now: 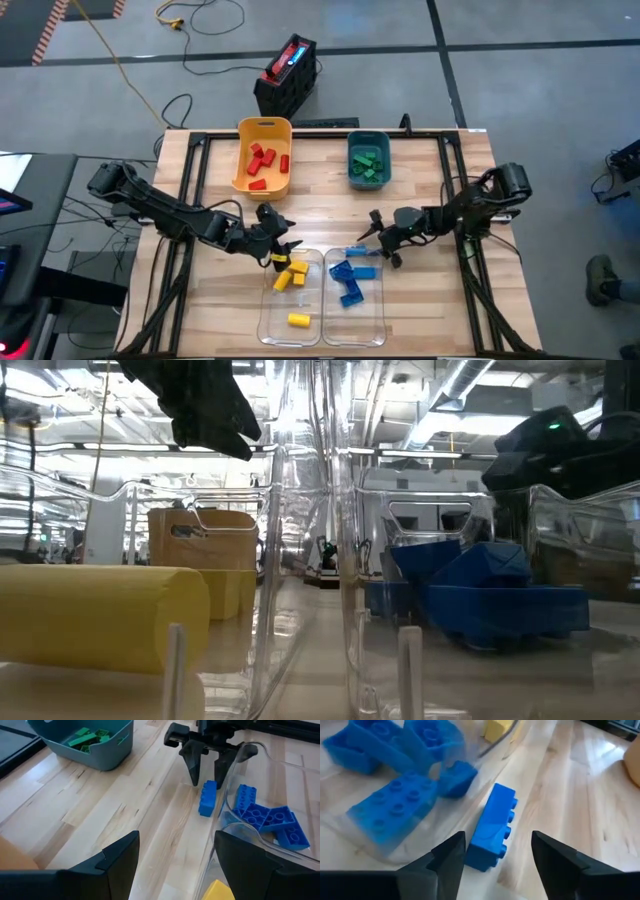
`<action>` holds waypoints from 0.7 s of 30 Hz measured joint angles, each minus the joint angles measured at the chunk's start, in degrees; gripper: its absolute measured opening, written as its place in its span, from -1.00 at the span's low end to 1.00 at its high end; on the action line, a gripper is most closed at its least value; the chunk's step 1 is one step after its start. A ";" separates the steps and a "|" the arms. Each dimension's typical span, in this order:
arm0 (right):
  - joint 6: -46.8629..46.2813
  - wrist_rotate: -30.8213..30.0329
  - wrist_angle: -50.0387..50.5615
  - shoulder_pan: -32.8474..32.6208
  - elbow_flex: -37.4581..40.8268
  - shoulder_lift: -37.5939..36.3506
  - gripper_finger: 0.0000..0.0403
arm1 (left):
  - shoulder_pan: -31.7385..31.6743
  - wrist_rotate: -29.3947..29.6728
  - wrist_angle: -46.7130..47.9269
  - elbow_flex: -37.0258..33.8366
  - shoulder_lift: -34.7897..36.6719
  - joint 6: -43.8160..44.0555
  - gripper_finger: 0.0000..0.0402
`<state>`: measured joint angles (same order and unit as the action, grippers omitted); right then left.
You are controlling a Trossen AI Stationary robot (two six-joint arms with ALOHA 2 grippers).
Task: Sort blocks
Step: Put the blue game piece into the right transparent bin
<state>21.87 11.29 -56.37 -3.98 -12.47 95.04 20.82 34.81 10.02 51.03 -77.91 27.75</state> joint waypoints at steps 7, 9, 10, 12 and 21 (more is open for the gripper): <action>0.46 0.83 1.58 1.59 0.00 -0.02 -0.15 | 0.00 -0.02 0.82 0.00 0.00 -0.02 0.25; 0.48 0.83 1.68 1.57 0.00 -0.02 -0.27 | 0.00 -0.02 1.07 0.00 0.00 -0.04 0.25; 0.65 0.86 1.58 1.57 0.00 -0.02 -0.33 | 0.00 -0.02 1.07 0.00 0.00 -0.04 0.25; 0.91 0.86 1.50 1.57 0.00 -0.02 -0.42 | 0.00 -0.02 1.07 0.00 0.00 -0.04 0.25; 1.56 0.97 1.91 4.51 0.00 -0.72 -0.54 | 0.00 -0.16 1.34 0.00 0.00 -0.09 0.25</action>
<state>23.43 12.25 -54.46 0.53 -12.47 94.32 20.82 34.64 11.37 51.03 -77.91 27.66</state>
